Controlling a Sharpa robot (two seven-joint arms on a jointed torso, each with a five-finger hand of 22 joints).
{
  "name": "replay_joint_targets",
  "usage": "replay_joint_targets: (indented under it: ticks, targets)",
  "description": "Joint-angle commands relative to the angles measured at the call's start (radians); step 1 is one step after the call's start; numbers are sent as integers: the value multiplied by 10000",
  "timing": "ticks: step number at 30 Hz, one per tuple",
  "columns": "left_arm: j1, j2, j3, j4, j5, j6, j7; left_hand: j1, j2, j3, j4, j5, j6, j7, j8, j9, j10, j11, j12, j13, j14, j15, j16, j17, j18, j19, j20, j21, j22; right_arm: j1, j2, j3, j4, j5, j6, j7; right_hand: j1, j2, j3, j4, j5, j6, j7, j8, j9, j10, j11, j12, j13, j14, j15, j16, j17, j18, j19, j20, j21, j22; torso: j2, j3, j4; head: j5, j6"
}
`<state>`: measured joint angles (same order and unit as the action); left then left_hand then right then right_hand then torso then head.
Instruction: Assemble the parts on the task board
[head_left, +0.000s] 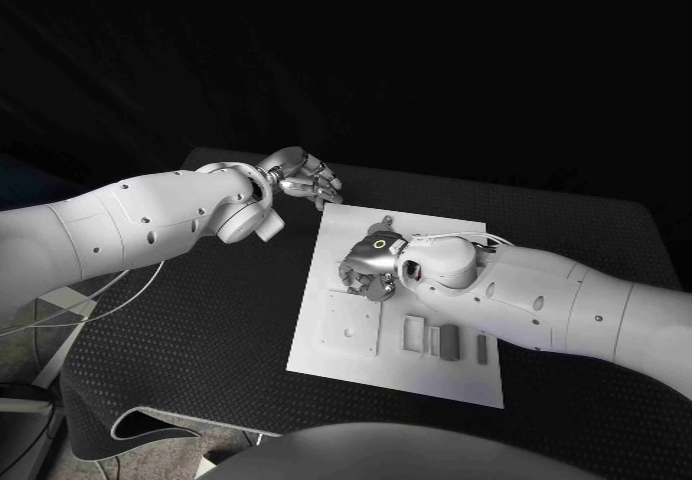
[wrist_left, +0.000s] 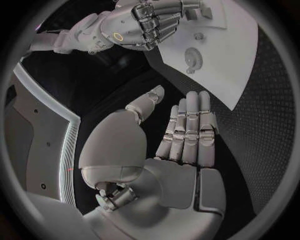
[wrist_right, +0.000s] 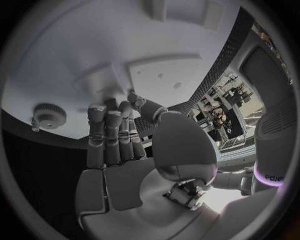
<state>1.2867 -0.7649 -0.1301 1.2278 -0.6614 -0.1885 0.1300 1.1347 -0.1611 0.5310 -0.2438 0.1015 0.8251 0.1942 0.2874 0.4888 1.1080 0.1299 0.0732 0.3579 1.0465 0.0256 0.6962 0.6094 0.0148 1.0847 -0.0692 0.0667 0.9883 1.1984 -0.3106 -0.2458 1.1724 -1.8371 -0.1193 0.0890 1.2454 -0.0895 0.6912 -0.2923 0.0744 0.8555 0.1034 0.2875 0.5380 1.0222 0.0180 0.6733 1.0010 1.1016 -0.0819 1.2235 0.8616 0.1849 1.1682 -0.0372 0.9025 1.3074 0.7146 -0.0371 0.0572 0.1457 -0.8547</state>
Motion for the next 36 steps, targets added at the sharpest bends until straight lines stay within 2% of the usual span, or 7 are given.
replay_joint_targets:
  ticks: [1, 13, 25, 36]
  targets:
    - [26, 1, 5, 11, -16, 123, 45, -4, 87, -65, -3, -22, 13, -23, 35, -14, 31, 7, 1, 9, 66, 12, -35, 13, 30, 68, -18, 27, -16, -20, 24, -6, 57, -57, 54, 121, 83, 57, 46, -21, 22, 37, 67, 66, 24, -98, -2, 87, 18, -33, -57, 61, 18, 769, -80, -25, 68, 224, -3, -5, -1, 6, -1]
    - [33, 34, 5, 4, -16, 144, 42, -2, 90, -68, -4, -22, 13, -23, 37, -17, 32, 6, 0, 13, 69, 11, -46, 28, 29, 68, -19, 27, -20, -77, 128, -6, -1, -305, 255, 18, 81, 87, 50, -20, 21, 138, 102, 122, 50, -146, 6, 153, 21, -49, -50, 82, 20, 769, -101, -23, 100, 221, 2, -11, 0, 9, -14]
    - [45, 40, 5, 0, -17, 149, 35, -10, 97, -72, 4, -23, 11, -23, 39, -19, 31, 7, -3, 15, 72, 12, -58, 43, 27, 69, -19, 27, -24, -119, 228, -5, -70, -439, 246, -77, 86, 106, 53, -22, 57, 228, 148, 165, 70, -160, 10, 253, 31, -31, -47, 121, 24, 769, -91, -34, 153, 221, 2, -13, 3, 33, -33]
    - [64, 32, 4, 0, -20, 163, 14, -19, 106, -75, 14, -22, 12, -22, 42, -21, 33, 6, -3, 19, 75, 12, -69, 57, 26, 69, -19, 28, -27, -178, 274, -5, -353, -619, 202, -297, 96, 125, 66, -22, 69, 266, 162, 181, 76, -179, 14, 296, 35, -24, -46, 141, 27, 769, -88, -40, 178, 221, -2, -14, 1, 58, -64]
